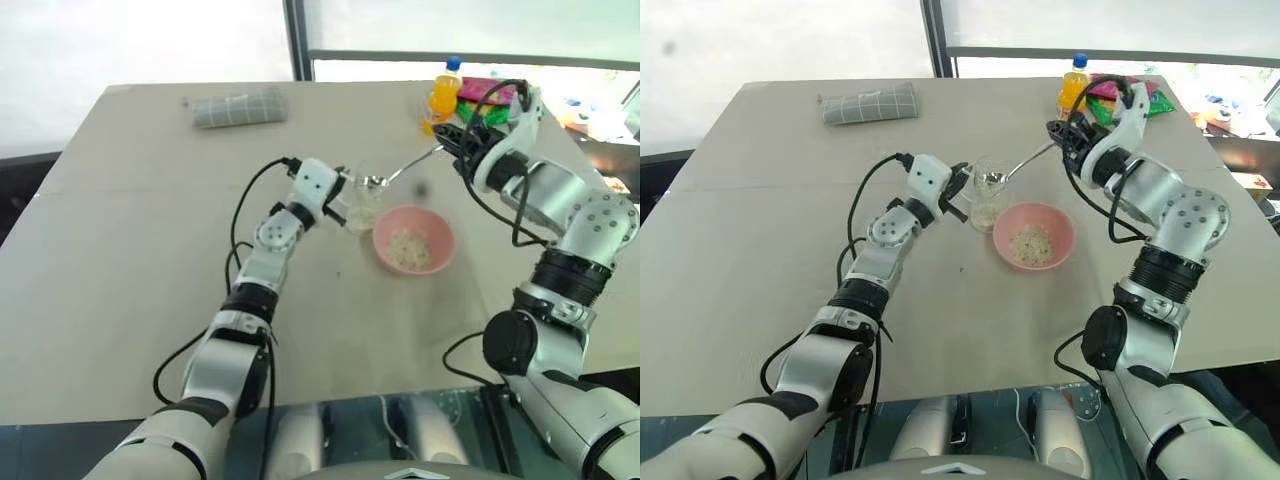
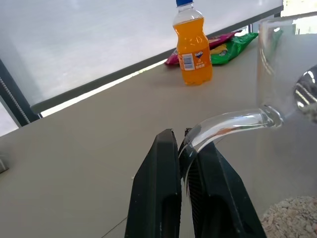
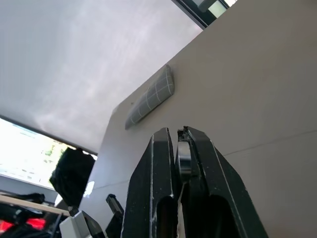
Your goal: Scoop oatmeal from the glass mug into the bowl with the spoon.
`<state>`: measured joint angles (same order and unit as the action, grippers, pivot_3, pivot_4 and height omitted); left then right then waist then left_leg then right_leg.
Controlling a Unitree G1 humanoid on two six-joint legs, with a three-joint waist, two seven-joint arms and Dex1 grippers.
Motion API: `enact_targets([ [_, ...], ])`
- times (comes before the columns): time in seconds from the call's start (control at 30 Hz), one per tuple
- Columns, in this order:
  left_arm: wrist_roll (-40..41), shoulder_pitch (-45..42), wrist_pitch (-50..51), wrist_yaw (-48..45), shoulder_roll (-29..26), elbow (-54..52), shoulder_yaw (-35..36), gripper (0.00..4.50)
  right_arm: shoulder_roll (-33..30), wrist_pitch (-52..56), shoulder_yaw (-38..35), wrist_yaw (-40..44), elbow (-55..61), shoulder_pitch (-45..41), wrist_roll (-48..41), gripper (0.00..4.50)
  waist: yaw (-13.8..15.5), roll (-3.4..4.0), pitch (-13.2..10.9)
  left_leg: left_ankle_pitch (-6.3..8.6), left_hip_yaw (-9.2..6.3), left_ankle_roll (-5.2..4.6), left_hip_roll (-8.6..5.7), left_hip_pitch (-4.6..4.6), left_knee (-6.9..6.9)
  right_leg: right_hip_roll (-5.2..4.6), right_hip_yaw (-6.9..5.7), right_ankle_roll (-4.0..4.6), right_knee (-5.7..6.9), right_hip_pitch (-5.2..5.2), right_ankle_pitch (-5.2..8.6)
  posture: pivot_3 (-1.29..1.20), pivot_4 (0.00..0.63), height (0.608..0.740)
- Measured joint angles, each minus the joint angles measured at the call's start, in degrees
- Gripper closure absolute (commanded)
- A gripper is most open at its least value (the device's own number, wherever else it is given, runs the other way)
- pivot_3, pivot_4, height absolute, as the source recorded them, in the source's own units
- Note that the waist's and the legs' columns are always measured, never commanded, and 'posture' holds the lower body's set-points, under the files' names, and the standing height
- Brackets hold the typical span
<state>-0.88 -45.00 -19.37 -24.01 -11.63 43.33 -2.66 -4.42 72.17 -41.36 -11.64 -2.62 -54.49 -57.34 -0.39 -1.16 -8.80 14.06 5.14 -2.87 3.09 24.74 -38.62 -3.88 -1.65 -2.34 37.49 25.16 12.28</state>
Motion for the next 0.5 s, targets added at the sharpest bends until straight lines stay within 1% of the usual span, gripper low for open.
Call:
enact_targets([
  [0.2, 0.4, 0.7, -1.0, 0.0, 0.1, 0.0, 0.1, 4.39, 1.4, -1.3, -3.8, -9.5, -1.7, 0.0, -8.1, 4.5, 0.0, 0.0, 0.0, 0.02, -0.02, -0.03, -0.01, -0.01, 0.0, 0.0, 0.0, 0.0, 0.02, -0.02, 0.0, 0.0, 0.15, 0.74],
  [0.43, 0.4, 1.1, -1.5, 0.0, 0.1, 0.0, 0.4, 4.39, 1.3, -5.5, -4.4, -18.2, -3.1, 0.6, -17.4, 4.5, -0.2, 0.0, 0.0, 0.02, -0.02, -0.04, -0.01, 0.0, 0.0, 0.0, 0.0, 0.0, 0.01, -0.02, 0.0, 0.0, 0.15, 0.74],
  [0.5, 0.4, 1.2, -1.6, 0.0, 0.0, 0.0, 0.4, 4.39, 1.1, -6.5, -4.2, -19.3, -3.2, 1.0, -19.0, 4.5, -0.3, 0.0, 0.0, 0.02, -0.02, -0.05, -0.01, 0.0, 0.0, 0.0, 0.01, 0.0, 0.01, -0.02, 0.0, 0.0, 0.15, 0.74],
])
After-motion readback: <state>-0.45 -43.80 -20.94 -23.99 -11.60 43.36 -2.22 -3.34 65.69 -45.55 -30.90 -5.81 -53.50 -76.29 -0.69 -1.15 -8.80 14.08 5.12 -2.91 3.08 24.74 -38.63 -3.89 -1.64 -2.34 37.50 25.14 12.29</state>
